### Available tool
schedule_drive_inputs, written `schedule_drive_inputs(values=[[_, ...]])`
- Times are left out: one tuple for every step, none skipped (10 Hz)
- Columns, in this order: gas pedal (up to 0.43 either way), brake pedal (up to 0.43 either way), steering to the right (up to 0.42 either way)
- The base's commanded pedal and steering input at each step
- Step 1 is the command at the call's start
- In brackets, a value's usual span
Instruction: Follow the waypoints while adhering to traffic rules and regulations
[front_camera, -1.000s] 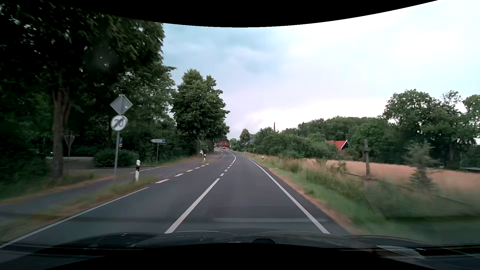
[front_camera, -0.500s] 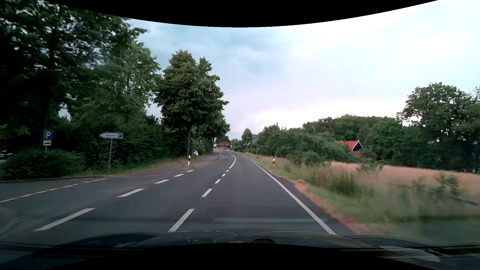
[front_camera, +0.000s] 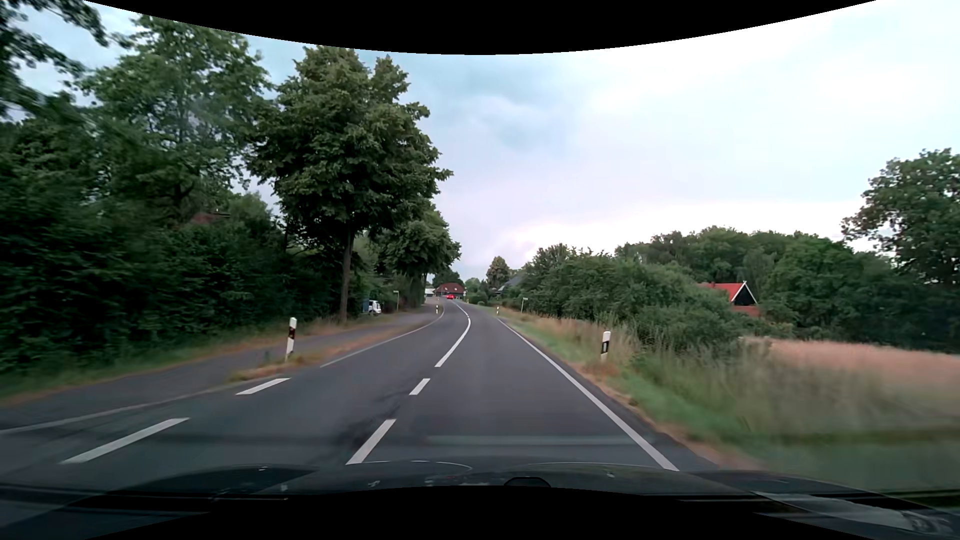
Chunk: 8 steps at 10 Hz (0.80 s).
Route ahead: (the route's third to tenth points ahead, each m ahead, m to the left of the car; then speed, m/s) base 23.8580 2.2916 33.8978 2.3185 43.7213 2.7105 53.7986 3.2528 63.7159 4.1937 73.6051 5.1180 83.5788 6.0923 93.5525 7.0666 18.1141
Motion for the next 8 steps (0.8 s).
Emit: schedule_drive_inputs(values=[[0.000, 0.000, -0.005], [0.000, 0.000, -0.005], [0.000, 0.000, -0.005], [0.000, 0.000, -0.004], [0.000, 0.000, -0.005], [0.000, 0.000, -0.005], [0.000, 0.000, -0.005], [0.000, 0.000, -0.004]])
